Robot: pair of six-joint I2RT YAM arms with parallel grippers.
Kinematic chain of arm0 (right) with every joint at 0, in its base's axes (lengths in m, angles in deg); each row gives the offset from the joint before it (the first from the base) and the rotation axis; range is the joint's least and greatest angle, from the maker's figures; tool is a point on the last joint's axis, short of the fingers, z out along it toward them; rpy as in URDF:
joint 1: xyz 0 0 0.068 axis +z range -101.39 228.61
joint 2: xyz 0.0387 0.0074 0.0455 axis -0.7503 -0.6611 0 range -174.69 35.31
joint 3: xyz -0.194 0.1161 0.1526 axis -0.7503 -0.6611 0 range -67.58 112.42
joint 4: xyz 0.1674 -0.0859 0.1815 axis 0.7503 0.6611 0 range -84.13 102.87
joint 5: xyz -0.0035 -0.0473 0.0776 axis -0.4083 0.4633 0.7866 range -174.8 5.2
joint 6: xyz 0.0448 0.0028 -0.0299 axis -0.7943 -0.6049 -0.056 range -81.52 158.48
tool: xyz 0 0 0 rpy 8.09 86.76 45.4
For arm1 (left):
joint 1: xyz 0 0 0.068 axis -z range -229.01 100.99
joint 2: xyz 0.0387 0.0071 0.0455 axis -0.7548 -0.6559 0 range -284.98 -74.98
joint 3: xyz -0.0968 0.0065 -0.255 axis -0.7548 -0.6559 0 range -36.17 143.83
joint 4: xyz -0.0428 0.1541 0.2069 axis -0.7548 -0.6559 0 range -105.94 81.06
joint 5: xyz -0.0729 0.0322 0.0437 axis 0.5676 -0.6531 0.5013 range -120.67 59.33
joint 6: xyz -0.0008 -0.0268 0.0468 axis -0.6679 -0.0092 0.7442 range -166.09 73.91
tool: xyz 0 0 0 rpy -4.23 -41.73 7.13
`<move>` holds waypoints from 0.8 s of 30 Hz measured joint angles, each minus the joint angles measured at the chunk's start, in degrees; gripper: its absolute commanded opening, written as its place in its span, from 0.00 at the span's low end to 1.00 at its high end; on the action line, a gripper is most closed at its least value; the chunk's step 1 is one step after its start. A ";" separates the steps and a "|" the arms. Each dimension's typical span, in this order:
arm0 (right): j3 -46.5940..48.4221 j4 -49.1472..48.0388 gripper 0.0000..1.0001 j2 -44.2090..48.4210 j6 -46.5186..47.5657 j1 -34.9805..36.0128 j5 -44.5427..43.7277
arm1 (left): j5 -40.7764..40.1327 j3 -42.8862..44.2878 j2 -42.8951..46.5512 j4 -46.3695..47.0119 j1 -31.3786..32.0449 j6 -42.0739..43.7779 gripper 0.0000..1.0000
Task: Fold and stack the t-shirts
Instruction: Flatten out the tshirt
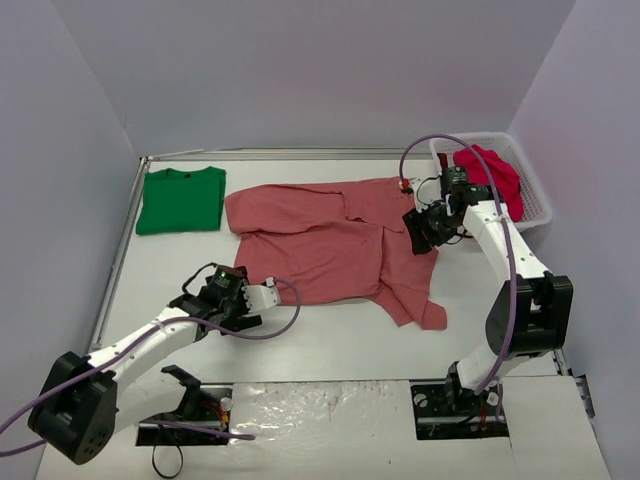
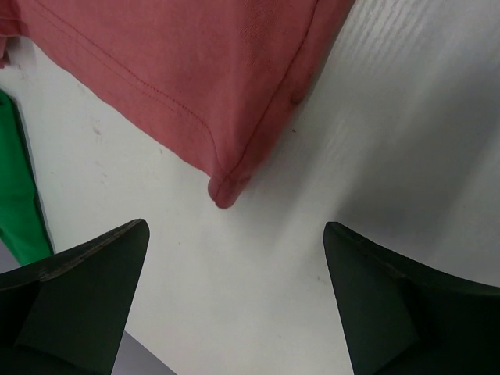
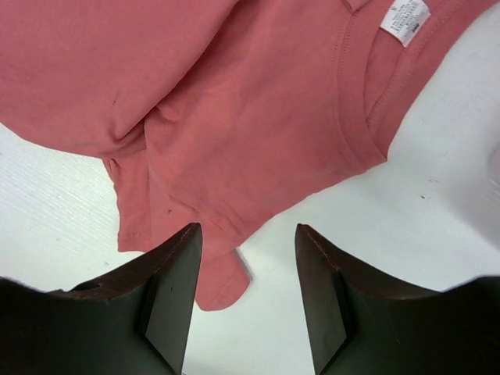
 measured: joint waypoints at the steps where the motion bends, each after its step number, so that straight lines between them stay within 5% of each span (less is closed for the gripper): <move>1: 0.00 0.00 0.48 0.31 0.00 -0.33 0.02 | -0.15 -0.63 -1.36 1.92 0.00 0.22 0.94; 12: -0.39 -0.07 0.48 0.92 0.02 -1.49 0.09 | -3.28 -0.22 -9.77 15.98 0.31 2.23 0.97; 13: -0.39 -0.09 0.48 0.92 0.04 -1.49 0.09 | -3.19 0.11 -10.08 15.89 0.31 2.36 0.87; 16: -0.39 -0.09 0.47 0.92 0.09 -1.49 0.11 | -2.05 0.46 -10.38 14.03 0.26 2.01 0.16; 17: -0.39 -0.09 0.47 0.92 0.13 -1.49 0.11 | -1.79 0.46 -10.36 12.96 0.26 2.29 0.03; 24: -1.09 -0.22 0.48 0.92 0.46 -1.51 0.61 | 0.17 1.36 -6.93 5.95 0.26 0.92 0.02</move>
